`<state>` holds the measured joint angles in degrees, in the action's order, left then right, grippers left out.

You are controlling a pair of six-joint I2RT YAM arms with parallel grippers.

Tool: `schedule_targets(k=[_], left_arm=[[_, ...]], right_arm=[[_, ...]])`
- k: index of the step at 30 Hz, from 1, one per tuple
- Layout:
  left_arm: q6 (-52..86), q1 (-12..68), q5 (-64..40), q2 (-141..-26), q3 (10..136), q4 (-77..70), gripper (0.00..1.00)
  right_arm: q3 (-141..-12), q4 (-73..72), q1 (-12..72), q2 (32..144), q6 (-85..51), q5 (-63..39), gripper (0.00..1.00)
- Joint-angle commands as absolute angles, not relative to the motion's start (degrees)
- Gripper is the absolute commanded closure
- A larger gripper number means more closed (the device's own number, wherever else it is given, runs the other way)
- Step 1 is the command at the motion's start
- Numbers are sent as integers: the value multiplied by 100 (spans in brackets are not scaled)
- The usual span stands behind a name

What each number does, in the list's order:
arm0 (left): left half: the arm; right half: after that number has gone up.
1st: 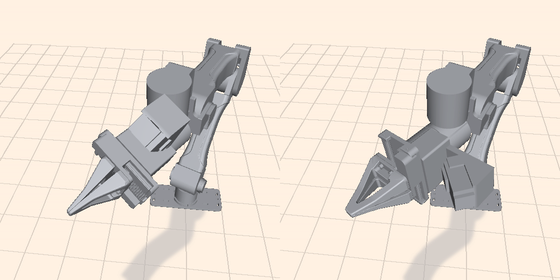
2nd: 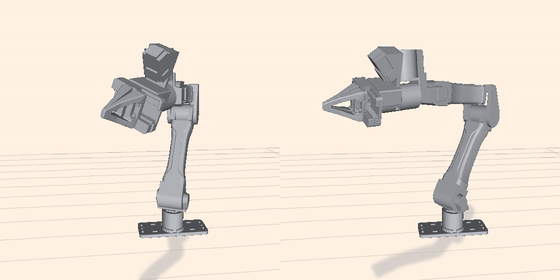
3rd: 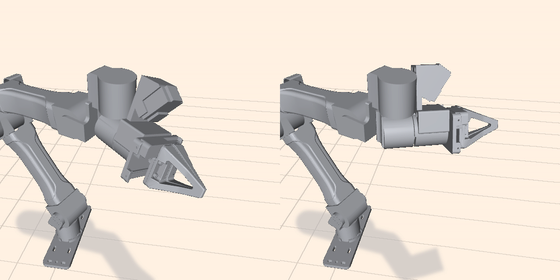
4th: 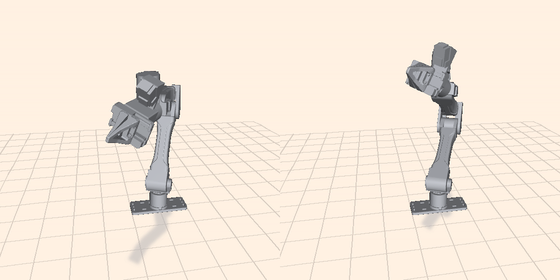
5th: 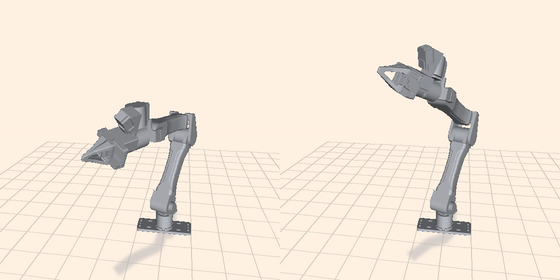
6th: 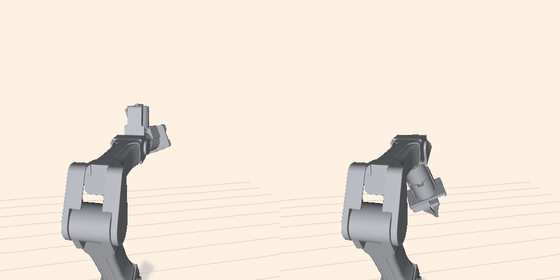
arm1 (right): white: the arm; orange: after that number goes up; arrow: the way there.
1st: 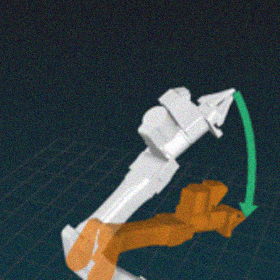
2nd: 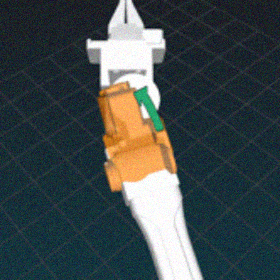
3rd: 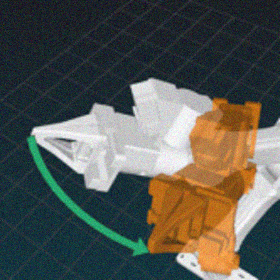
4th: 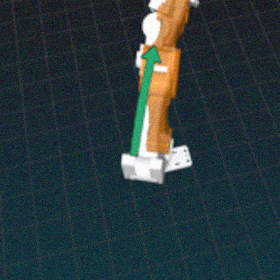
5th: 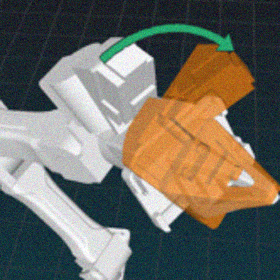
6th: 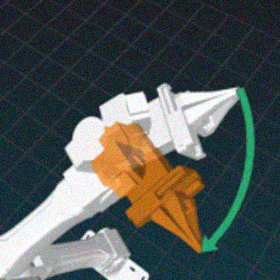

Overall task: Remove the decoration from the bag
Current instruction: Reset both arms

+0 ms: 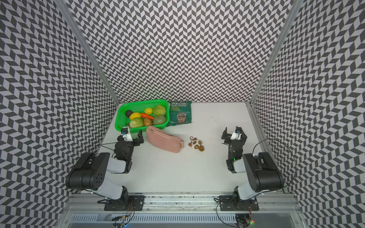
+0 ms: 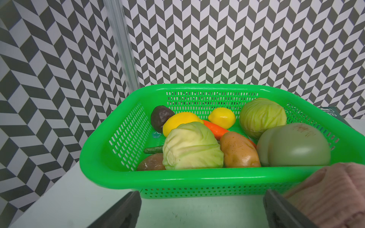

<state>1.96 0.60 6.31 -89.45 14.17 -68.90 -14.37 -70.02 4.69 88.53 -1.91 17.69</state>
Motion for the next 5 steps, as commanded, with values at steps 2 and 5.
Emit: schedule_targets(k=[2, 5], left_arm=[[114, 70, 606, -8911, 1556, -6933, 0], [114, 70, 607, -8880, 1519, -6985, 0]], right_arm=[[-1457, -7112, 449, 8760, -255, 1692, 0], [-1451, -7113, 451, 8754, -247, 1687, 0]])
